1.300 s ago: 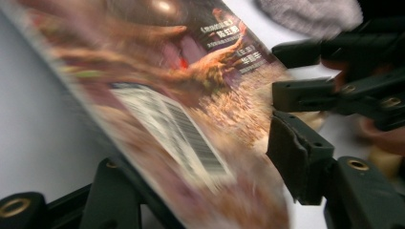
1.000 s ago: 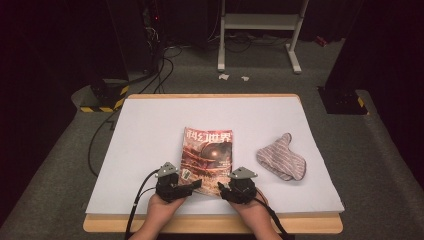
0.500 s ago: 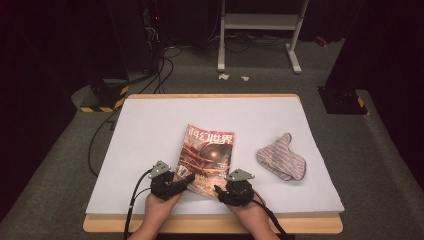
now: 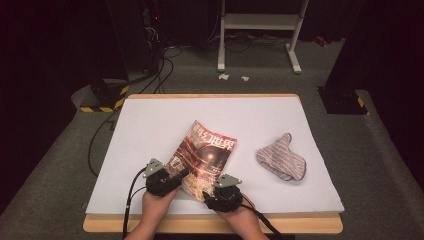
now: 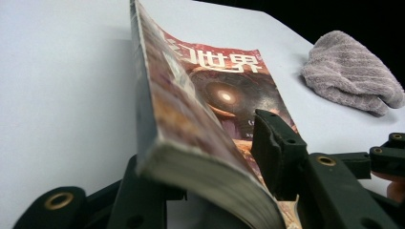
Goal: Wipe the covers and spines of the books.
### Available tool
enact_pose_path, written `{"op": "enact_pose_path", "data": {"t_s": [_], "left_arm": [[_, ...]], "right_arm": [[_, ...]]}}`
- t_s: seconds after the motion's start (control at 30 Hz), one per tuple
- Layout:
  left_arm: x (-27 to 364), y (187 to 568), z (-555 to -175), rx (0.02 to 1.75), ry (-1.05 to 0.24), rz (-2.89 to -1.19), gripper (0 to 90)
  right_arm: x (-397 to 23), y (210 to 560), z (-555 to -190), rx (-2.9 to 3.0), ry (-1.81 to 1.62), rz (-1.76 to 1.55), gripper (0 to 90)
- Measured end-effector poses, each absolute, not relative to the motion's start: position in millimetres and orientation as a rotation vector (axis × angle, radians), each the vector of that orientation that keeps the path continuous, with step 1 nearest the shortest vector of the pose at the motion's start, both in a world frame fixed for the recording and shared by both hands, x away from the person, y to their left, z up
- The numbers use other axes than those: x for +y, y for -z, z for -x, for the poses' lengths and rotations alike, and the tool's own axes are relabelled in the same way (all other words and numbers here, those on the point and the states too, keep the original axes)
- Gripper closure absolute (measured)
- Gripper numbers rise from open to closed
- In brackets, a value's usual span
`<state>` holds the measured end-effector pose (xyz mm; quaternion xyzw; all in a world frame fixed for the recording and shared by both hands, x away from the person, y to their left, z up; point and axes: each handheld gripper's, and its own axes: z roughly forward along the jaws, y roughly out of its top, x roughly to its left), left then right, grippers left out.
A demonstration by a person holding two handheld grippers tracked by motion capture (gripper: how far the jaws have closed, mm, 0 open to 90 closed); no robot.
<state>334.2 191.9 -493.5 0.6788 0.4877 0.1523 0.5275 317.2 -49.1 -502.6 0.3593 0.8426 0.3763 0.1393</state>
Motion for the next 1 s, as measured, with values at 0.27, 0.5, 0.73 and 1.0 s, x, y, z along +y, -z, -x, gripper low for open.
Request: {"op": "enact_pose_path", "data": {"t_s": [0.27,0.5,0.73,1.0], "left_arm": [[191,491,-332,1.139,-0.423,-1.636,67.5],[195,488,-331,1.11,-0.522,-1.659,78.0],[211,482,-333,1.071,-0.562,-1.651,83.3],[220,478,-333,1.019,-0.606,-1.662,83.5]], "right_arm": [[-45,503,-317,2.431,-1.096,-1.026,41.2],[-43,504,-319,2.453,-1.129,-0.997,41.5],[-47,499,-319,2.423,-1.151,-0.974,40.7],[-60,490,-325,2.383,-1.183,-0.971,41.7]]}}
